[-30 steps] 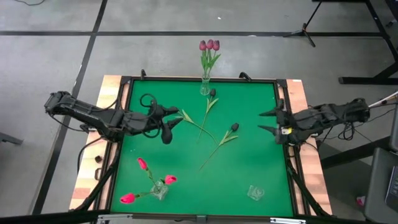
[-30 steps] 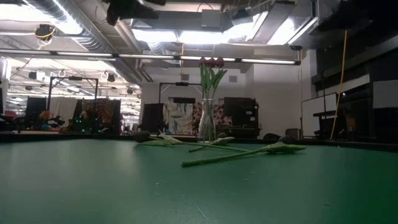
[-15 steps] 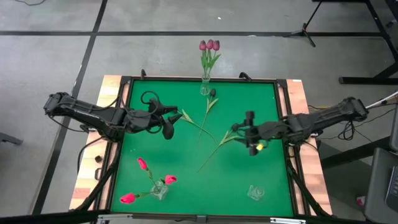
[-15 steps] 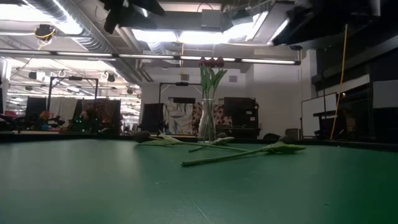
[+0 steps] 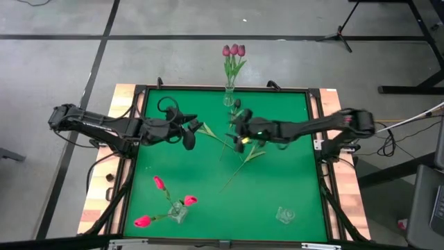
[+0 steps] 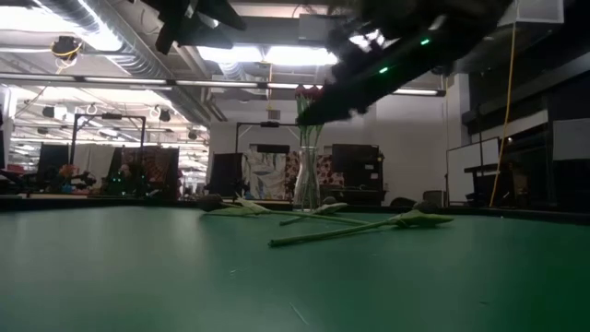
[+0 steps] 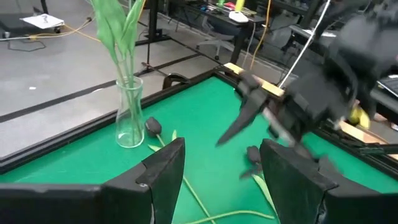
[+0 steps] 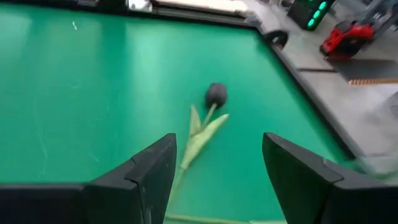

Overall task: Sort flowers into vase by color
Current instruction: Put the middle black tulip into the bottom right transparent vase

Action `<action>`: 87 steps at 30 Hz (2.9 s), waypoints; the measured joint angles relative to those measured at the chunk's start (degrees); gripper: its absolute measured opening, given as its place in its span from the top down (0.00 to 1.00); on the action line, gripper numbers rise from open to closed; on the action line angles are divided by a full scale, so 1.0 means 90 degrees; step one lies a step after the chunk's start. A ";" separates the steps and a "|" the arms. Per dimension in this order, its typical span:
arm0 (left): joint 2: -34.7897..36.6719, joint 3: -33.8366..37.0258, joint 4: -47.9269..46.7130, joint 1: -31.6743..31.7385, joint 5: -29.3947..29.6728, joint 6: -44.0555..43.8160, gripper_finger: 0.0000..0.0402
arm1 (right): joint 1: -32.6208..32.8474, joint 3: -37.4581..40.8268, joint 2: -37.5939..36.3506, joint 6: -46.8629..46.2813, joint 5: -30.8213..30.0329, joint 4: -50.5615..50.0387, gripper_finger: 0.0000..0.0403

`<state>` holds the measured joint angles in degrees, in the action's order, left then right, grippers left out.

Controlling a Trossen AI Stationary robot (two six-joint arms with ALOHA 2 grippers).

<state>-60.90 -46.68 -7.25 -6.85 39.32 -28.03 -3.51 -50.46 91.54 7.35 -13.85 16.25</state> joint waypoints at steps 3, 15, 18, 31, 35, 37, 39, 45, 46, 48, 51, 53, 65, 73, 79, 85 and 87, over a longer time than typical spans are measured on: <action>0.0000 0.0000 -0.0017 -0.0002 -0.0003 -0.0002 0.49 | 0.0008 -0.0554 0.0760 -0.0210 0.0005 -0.0041 0.41; 0.0000 0.0000 -0.0573 -0.0002 0.0001 -0.0377 0.49 | -0.0141 -0.2226 0.2550 -0.0665 0.0192 -0.1107 0.44; 0.0000 0.0000 -0.0698 -0.0028 -0.0002 -0.0461 0.49 | -0.0227 -0.2405 0.2769 -0.0670 0.0254 -0.1153 0.47; 0.0000 0.0000 -0.0818 -0.0053 -0.0001 -0.0513 0.49 | -0.0534 -0.2447 0.3285 -0.0820 0.0703 -0.1393 0.49; 0.0000 0.0000 -0.0814 -0.0053 -0.0001 -0.0539 0.49 | -0.0534 -0.2467 0.3369 -0.0938 0.0646 -0.1424 0.50; 0.0000 0.0000 -0.0814 -0.0053 -0.0001 -0.0539 0.49 | -0.0526 -0.2467 0.3369 -0.1044 0.0516 -0.1478 0.52; 0.0000 0.0000 -0.0817 -0.0053 -0.0001 -0.0543 0.49 | -0.0512 -0.2467 0.3369 -0.1138 0.0382 -0.1502 0.57; 0.0000 0.0000 -0.0814 -0.0053 -0.0001 -0.0643 0.49 | -0.0518 -0.2467 0.3367 -0.1345 0.0357 -0.1622 0.89; 0.0000 0.0000 -0.0814 -0.0053 -0.0001 -0.0668 0.49 | -0.0521 -0.2465 0.3367 -0.1343 0.0342 -0.1629 0.94; 0.0000 0.0000 -0.0814 -0.0053 -0.0001 -0.0680 0.49 | -0.0525 -0.2464 0.3364 -0.1373 0.0373 -0.1620 0.97; 0.0000 0.0000 -0.0814 -0.0053 -0.0001 -0.0737 0.49 | -0.0532 -0.2455 0.3364 -0.1601 0.0426 -0.1544 0.95; 0.0000 0.0000 -0.0812 -0.0053 -0.0001 -0.0818 0.49 | -0.0534 -0.2442 0.3306 -0.1610 0.0448 -0.1530 0.97; 0.0000 0.0000 -0.0665 -0.0251 0.0034 -0.0852 0.49 | -0.0823 -0.2428 0.2138 -0.1617 0.0663 -0.1515 0.99; 0.0000 0.0000 -0.0615 -0.0513 0.0150 -0.0862 0.49 | -0.1188 -0.2433 0.0984 -0.1347 0.0676 -0.1804 0.99; 0.0000 0.0000 -0.0105 -0.0903 0.0636 -0.0713 0.49 | -0.1617 -0.2433 -0.0221 -0.1246 0.1532 -0.1938 0.99; 0.0000 0.0000 0.0559 -0.1295 0.1128 -0.0142 0.49 | -0.1579 -0.2435 -0.1968 -0.0931 0.2854 -0.1781 0.99; 0.0000 0.0000 0.0708 -0.1401 0.1243 0.0020 0.49 | -0.1432 -0.2428 -0.2667 -0.0841 0.3121 -0.1746 0.98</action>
<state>-60.90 -46.68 -0.87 -19.46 50.51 -27.85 -16.40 -72.32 67.54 -0.21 14.24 0.54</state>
